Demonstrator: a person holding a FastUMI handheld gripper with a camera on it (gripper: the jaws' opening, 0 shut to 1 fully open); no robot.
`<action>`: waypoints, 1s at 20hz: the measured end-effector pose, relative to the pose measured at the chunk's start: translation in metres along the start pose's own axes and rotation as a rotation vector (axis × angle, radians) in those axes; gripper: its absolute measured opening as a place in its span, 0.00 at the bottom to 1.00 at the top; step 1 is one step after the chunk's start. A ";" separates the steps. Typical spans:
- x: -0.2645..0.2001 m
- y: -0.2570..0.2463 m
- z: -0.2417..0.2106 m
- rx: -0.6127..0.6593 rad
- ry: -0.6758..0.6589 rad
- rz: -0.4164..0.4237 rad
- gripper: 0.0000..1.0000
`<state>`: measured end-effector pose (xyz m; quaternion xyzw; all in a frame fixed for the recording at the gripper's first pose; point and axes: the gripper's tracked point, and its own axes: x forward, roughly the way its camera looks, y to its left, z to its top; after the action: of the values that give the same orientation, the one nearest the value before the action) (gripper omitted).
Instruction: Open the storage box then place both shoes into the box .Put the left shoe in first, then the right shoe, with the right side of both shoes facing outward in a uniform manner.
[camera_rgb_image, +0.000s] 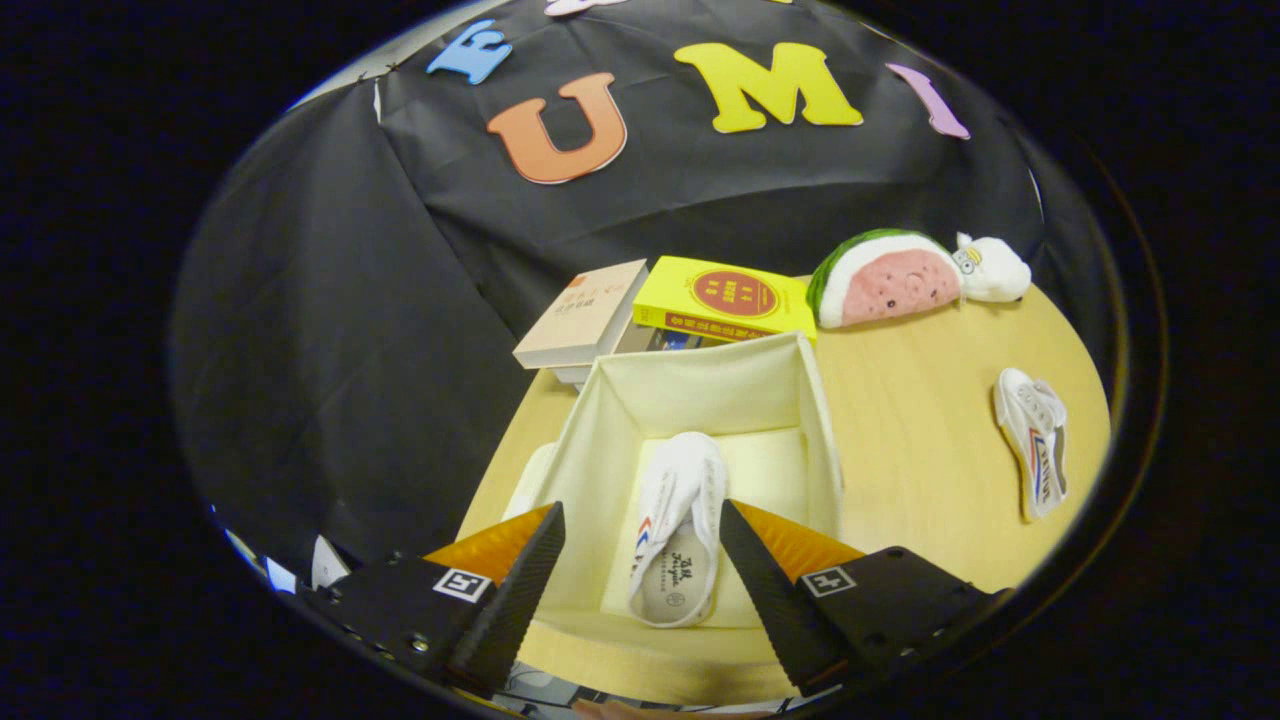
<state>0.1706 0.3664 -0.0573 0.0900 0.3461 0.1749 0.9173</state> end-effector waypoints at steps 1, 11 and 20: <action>-0.012 -0.012 0.002 -0.014 -0.010 -0.003 0.96; -0.095 -0.142 0.022 -0.050 -0.112 -0.051 0.96; -0.119 -0.317 0.006 -0.023 -0.038 -0.243 0.96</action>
<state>0.1730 0.0278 -0.0715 0.0405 0.3348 0.0648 0.9392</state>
